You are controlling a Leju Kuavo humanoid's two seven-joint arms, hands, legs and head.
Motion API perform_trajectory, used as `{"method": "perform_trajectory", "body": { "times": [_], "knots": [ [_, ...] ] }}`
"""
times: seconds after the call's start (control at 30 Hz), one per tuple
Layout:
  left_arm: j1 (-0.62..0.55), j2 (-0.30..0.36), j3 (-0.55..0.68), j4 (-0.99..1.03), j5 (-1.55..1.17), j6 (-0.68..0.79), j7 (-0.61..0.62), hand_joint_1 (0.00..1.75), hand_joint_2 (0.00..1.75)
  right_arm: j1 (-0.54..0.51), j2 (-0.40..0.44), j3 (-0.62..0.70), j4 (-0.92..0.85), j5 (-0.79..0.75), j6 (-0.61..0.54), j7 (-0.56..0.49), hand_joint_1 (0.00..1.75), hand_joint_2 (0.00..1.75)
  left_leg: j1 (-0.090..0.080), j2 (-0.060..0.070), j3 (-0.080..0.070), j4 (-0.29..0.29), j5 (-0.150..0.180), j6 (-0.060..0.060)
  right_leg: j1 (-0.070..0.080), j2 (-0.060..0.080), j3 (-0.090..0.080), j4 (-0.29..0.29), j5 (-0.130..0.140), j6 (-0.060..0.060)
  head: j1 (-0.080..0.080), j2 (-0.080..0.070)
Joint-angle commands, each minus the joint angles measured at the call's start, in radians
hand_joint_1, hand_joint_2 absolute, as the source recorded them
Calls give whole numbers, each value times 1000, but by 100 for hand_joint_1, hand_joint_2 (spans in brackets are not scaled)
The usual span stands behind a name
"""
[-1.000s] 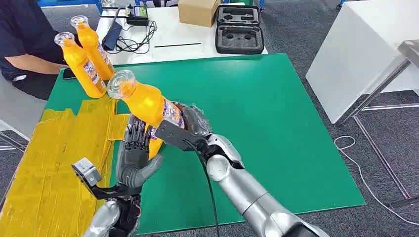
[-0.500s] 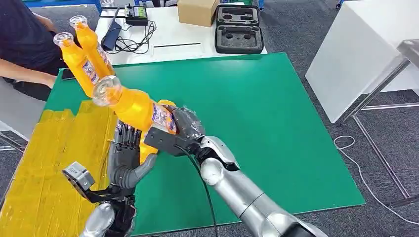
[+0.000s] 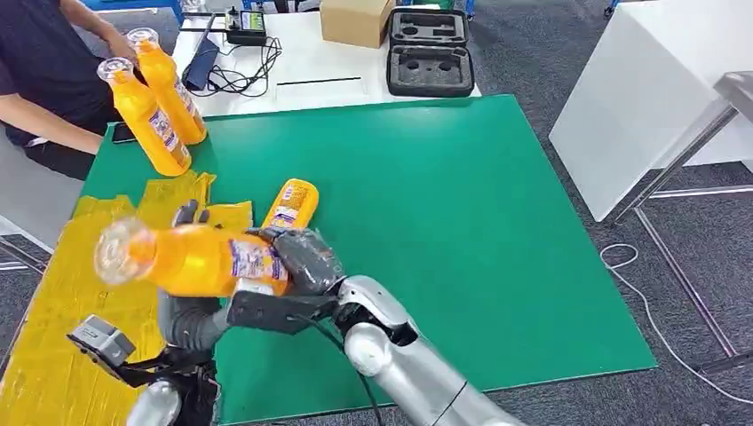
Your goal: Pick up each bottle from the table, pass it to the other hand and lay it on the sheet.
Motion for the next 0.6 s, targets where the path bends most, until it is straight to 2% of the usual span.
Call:
{"method": "perform_trajectory", "body": {
  "times": [0.03,0.13,0.17,0.33,0.57,0.6],
  "knots": [
    [35,-1,67,-40,-4,12,-2,0,175,50,-68,123,-106,3,13,-9,175,175,1,-2,3,0,-2,-1,1,-1,4,-1,-2,-1,1,0],
    [55,-1,71,-50,-9,14,-7,0,175,60,-79,137,-135,3,14,-10,175,175,1,-1,7,0,-4,-1,1,0,7,-1,-3,-2,0,0],
    [58,-1,72,-50,-11,14,-8,0,175,60,-82,142,-140,4,14,-10,175,175,1,-1,4,-1,-2,-1,1,0,4,-1,-1,-1,0,0],
    [55,-3,71,-50,-11,14,-8,0,175,64,-89,144,-144,5,15,-10,175,175,1,-2,6,-1,-3,-1,1,-1,6,-1,-3,-2,0,0],
    [46,-2,46,-50,-20,12,-4,0,175,53,-84,153,-137,5,17,-10,175,175,1,-1,1,-1,-1,-1,1,-1,2,-1,-1,-1,0,0],
    [47,-2,34,-55,-9,8,10,0,175,40,-80,164,-118,4,19,-11,175,175,1,-2,5,-1,-2,-1,1,-2,6,-1,-2,-2,0,0]
  ]
}}
